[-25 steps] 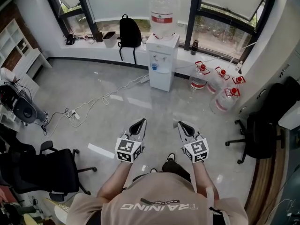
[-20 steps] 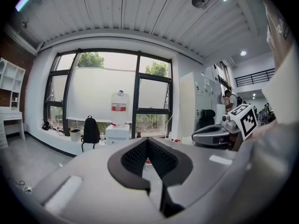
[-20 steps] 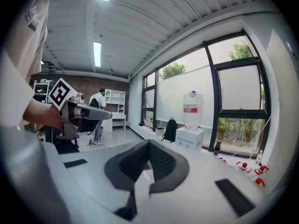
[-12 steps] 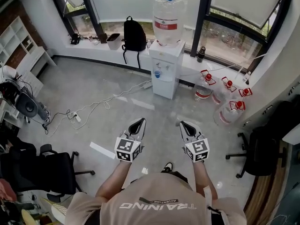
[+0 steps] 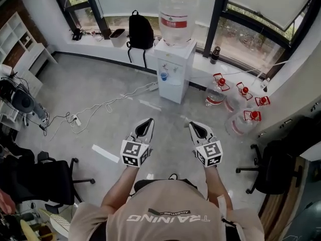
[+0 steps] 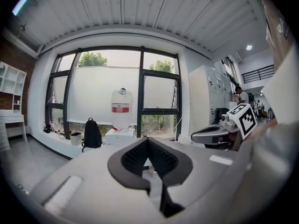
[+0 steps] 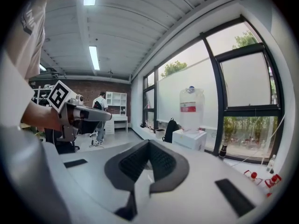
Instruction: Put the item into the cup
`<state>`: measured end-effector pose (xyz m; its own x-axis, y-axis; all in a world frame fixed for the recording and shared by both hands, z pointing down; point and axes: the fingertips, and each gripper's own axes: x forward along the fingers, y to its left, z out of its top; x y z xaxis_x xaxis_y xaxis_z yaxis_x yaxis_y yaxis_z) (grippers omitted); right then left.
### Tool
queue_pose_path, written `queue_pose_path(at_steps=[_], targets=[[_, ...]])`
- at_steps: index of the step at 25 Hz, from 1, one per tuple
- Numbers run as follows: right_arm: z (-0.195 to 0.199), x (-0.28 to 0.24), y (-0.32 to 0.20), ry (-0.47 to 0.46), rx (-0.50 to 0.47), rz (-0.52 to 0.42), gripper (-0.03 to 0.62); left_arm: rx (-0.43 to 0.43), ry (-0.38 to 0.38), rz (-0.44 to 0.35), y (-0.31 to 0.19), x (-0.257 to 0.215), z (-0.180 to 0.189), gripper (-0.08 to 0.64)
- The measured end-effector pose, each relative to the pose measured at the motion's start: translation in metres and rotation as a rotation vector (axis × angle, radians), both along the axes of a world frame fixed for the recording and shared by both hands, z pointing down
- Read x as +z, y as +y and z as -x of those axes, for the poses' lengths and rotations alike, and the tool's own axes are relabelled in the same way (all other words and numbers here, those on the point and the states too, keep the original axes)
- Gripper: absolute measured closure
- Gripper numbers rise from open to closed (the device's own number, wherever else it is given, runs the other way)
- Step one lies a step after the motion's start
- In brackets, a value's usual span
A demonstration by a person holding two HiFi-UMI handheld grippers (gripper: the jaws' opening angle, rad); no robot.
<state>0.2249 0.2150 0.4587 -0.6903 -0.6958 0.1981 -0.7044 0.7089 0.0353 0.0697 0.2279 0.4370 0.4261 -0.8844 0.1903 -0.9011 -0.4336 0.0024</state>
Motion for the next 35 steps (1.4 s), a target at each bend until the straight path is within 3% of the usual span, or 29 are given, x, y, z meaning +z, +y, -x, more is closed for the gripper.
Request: queue_pose_path(at_steps=[7, 13, 25, 35], targets=[[-0.003, 0.009, -0.034, -0.011, -0.009, 0.026, 0.581, -0.034, 0.007, 0.047, -0.022, 0.014, 0.008, 0.552], [0.003, 0.023, -0.066, -0.036, 0.049, 0.069, 0.581, -0.026, 0.024, 0.07, -0.054, 0.021, 0.023, 0.552], [0.073, 0.016, -0.14, -0.004, 0.15, 0.07, 0.581, 0.064, -0.014, 0.026, -0.154, 0.008, 0.101, 0.552], [0.103, 0.022, -0.203, 0.016, 0.197, 0.09, 0.581, 0.078, 0.03, 0.079, -0.22, 0.031, 0.139, 0.552]])
